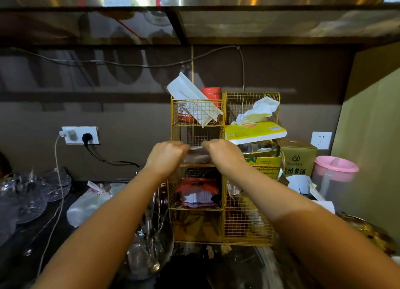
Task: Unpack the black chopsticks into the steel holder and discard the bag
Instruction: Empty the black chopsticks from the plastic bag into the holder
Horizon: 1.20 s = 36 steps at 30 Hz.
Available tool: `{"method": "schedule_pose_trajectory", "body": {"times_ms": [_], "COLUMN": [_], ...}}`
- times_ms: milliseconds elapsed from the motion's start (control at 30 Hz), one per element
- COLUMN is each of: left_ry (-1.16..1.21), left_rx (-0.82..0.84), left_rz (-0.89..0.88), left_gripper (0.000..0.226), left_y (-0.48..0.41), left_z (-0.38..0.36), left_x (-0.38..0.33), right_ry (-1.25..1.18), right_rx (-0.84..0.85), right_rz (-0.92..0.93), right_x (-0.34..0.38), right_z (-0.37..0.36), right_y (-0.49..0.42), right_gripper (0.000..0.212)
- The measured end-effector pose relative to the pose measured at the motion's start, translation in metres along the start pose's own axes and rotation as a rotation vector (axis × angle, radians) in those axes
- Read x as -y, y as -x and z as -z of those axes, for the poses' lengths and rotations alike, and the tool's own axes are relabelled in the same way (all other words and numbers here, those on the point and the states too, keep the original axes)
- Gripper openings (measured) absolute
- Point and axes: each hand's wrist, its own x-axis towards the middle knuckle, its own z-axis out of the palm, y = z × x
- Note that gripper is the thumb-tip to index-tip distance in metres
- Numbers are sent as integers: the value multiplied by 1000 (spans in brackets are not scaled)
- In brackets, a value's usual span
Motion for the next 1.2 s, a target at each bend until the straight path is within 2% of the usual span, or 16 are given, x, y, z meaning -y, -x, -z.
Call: {"method": "schedule_pose_trajectory", "body": {"times_ms": [300, 433, 567, 767, 933, 1067, 1200], "left_ry": [-27, -6, -10, 42, 128, 215, 302], "left_rx": [-171, -339, -435, -349, -117, 39, 117], "left_rz": [48, 45, 98, 276, 372, 421, 539], "left_gripper": [26, 20, 16, 12, 15, 30, 17], "left_y": [14, 33, 68, 138, 198, 239, 271], "left_z": [83, 118, 133, 121, 93, 73, 48], "left_x": [6, 7, 5, 3, -8, -26, -42], "right_ry": [-59, -162, -312, -541, -643, -721, -747], "right_rx": [-210, -290, -267, -41, 120, 320, 430], "right_rz": [31, 102, 163, 211, 186, 125, 91], "right_x": [28, 50, 82, 138, 165, 176, 184], "right_z": [61, 78, 84, 71, 36, -2, -32], "right_y": [11, 20, 38, 88, 128, 155, 179], "right_gripper": [21, 23, 28, 21, 16, 14, 15]}}
